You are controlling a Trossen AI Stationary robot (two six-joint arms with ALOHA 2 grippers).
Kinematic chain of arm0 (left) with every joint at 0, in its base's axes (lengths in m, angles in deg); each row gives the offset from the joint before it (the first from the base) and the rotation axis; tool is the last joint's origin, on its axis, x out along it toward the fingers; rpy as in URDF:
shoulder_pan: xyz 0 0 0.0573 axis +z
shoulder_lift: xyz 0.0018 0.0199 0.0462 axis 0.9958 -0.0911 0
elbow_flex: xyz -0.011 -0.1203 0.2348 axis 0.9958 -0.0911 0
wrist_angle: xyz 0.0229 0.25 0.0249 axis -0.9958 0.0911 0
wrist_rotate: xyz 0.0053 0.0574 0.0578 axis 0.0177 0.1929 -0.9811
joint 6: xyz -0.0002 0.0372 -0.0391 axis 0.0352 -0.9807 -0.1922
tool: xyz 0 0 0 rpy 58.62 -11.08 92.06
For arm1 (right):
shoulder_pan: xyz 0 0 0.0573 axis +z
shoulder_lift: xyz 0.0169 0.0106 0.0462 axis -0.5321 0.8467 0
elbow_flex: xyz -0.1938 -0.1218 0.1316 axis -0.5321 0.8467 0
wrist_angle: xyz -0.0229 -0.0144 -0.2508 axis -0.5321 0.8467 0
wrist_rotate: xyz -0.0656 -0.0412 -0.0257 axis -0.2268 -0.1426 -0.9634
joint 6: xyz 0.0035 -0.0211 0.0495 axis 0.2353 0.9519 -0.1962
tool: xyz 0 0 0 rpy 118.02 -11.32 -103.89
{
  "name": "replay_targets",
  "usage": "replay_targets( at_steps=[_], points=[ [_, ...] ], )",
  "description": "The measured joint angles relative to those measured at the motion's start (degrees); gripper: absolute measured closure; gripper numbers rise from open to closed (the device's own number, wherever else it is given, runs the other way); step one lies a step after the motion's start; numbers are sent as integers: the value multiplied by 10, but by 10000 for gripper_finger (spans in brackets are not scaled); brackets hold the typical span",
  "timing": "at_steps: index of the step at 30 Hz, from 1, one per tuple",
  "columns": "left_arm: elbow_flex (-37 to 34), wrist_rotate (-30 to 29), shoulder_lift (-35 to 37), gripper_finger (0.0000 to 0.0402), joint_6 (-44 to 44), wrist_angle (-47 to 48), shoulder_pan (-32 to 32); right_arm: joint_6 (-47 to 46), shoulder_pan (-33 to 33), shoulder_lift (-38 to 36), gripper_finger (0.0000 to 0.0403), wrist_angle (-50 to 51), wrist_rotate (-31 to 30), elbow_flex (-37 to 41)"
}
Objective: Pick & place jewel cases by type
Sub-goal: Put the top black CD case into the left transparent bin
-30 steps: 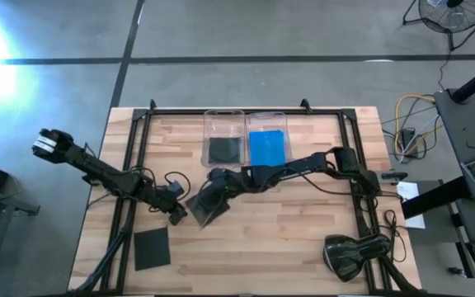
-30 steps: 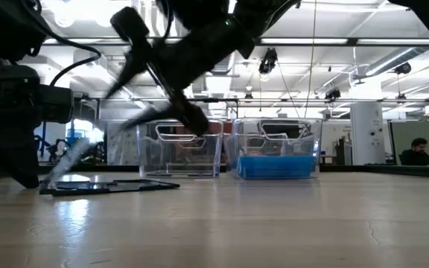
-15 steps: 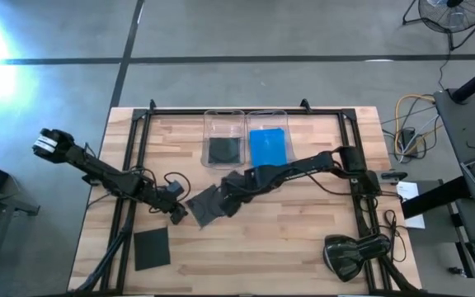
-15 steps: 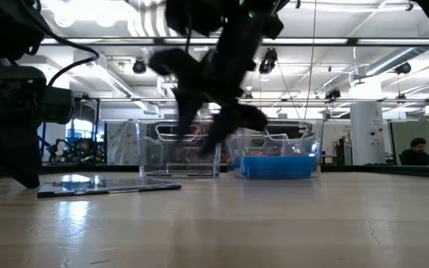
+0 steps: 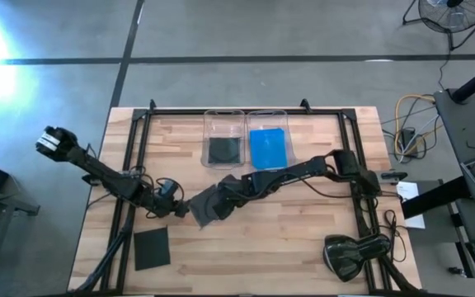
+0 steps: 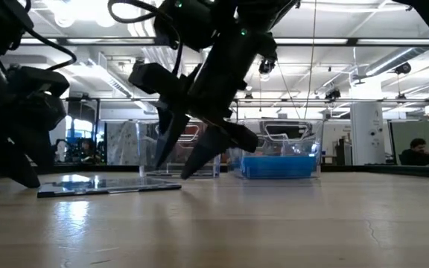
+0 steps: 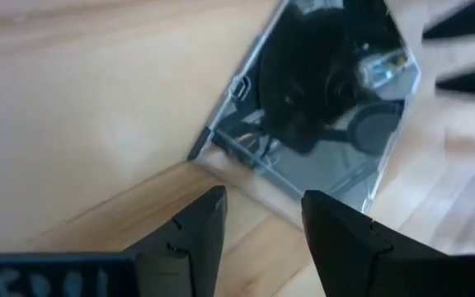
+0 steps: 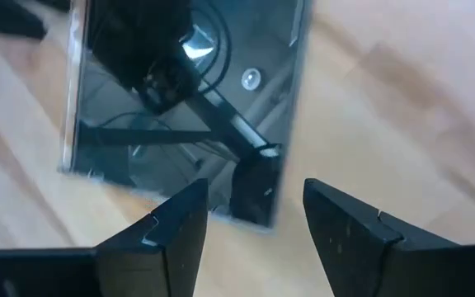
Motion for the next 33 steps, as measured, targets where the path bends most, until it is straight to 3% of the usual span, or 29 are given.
replay_targets(
  at_steps=[10,14,17,22,28,33],
  points=[
    [2,-40,40,255,-1,37,8,-18,29,11,209,33,37,1],
    [13,-92,76,255,7,154,15,-21,42,10,209,36,39,2],
    [13,-66,91,255,17,189,19,-33,45,2,209,50,26,3],
    [9,-54,86,255,60,141,1,-10,38,-27,209,67,-49,0],
    [10,-49,38,255,78,80,0,8,10,-6,209,36,-32,6],
    [10,-54,10,255,79,61,6,14,10,7,209,8,25,3]
  ],
)
